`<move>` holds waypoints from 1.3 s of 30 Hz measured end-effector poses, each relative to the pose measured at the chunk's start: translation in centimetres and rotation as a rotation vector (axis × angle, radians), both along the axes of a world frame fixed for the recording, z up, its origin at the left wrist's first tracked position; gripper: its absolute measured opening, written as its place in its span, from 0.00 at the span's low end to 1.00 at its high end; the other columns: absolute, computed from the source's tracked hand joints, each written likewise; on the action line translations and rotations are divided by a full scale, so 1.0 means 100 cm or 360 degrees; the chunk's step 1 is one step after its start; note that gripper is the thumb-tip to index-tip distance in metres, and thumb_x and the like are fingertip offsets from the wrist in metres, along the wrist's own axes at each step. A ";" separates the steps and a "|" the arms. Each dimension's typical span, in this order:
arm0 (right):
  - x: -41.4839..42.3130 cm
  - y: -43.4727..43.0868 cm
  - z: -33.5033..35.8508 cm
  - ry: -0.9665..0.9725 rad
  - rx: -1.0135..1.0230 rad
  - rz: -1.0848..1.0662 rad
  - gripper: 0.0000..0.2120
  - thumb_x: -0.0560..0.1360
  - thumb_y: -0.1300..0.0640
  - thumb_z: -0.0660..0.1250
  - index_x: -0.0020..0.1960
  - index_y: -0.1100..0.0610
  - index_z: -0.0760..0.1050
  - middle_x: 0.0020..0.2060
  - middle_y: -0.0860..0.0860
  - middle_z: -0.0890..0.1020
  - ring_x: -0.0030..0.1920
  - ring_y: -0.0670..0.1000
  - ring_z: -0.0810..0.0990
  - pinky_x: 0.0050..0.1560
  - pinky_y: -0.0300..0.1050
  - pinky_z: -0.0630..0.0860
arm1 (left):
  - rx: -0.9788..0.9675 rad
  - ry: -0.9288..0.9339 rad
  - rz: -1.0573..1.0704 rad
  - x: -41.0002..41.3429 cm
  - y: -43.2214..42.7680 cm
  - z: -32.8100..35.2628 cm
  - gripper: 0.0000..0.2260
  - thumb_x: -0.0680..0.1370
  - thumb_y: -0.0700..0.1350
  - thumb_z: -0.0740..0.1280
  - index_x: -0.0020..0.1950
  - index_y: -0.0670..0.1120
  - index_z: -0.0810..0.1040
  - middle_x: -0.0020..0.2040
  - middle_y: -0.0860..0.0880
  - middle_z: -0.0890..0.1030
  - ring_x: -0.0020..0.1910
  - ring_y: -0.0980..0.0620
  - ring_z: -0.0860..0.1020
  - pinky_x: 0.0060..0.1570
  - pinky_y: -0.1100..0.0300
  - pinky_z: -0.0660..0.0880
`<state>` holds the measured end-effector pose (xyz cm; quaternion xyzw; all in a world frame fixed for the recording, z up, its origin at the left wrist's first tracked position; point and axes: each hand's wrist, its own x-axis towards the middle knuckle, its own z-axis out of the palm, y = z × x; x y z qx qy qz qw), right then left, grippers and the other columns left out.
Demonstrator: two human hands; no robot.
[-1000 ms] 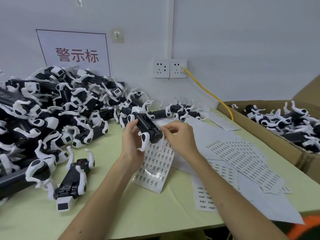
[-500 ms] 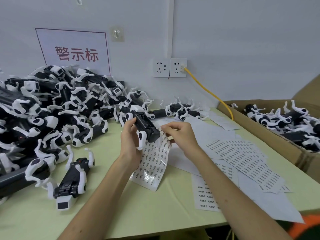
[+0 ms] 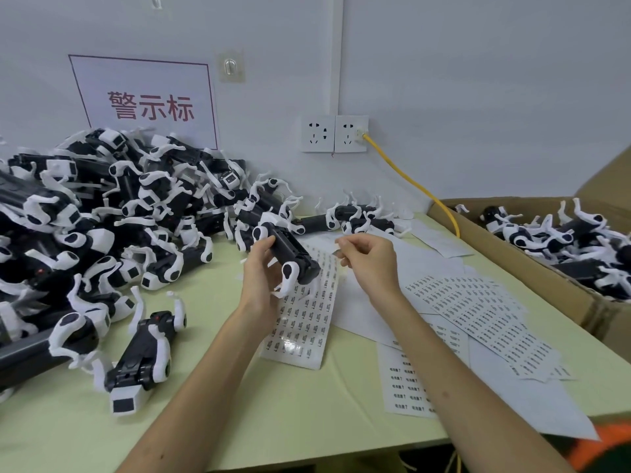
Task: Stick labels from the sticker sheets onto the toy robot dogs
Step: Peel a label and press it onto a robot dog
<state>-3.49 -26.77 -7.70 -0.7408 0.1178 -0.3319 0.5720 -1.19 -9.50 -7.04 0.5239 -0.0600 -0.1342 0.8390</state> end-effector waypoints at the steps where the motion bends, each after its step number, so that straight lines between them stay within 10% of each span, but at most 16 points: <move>1: 0.000 0.000 0.000 -0.0001 -0.0005 0.0017 0.10 0.78 0.62 0.70 0.41 0.50 0.83 0.33 0.49 0.85 0.33 0.44 0.83 0.47 0.44 0.81 | 0.0026 0.0030 0.0040 0.000 -0.001 -0.001 0.16 0.81 0.56 0.63 0.53 0.46 0.83 0.48 0.48 0.86 0.47 0.48 0.83 0.50 0.56 0.74; 5: 0.000 0.003 -0.001 0.0027 -0.0077 0.0108 0.09 0.77 0.66 0.71 0.48 0.52 0.84 0.39 0.49 0.86 0.37 0.46 0.86 0.48 0.43 0.81 | 0.0098 0.0003 0.0245 0.002 -0.002 -0.002 0.13 0.81 0.57 0.63 0.55 0.52 0.82 0.63 0.52 0.84 0.68 0.53 0.77 0.60 0.56 0.68; 14: -0.006 0.013 0.005 -0.0135 -0.0240 0.0294 0.06 0.74 0.56 0.77 0.43 0.47 0.83 0.36 0.44 0.85 0.36 0.46 0.86 0.41 0.36 0.79 | -0.0050 0.0123 -0.0372 0.005 0.008 -0.004 0.21 0.80 0.59 0.63 0.60 0.44 0.80 0.61 0.37 0.84 0.55 0.40 0.83 0.55 0.48 0.75; 29: -0.006 0.012 0.004 -0.0114 -0.0466 0.0321 0.06 0.73 0.52 0.78 0.39 0.45 0.83 0.34 0.44 0.84 0.33 0.47 0.80 0.39 0.39 0.77 | -0.0381 0.0250 -0.0246 0.009 0.009 -0.004 0.20 0.79 0.57 0.65 0.60 0.42 0.78 0.53 0.40 0.83 0.46 0.39 0.84 0.49 0.50 0.81; 39: -0.004 0.013 0.003 0.0170 0.0135 0.0546 0.11 0.81 0.51 0.69 0.44 0.56 0.84 0.36 0.49 0.85 0.34 0.48 0.82 0.41 0.42 0.79 | -0.0132 -0.0083 -0.0032 0.007 0.005 -0.002 0.17 0.81 0.55 0.62 0.54 0.43 0.82 0.51 0.43 0.86 0.50 0.44 0.86 0.52 0.51 0.83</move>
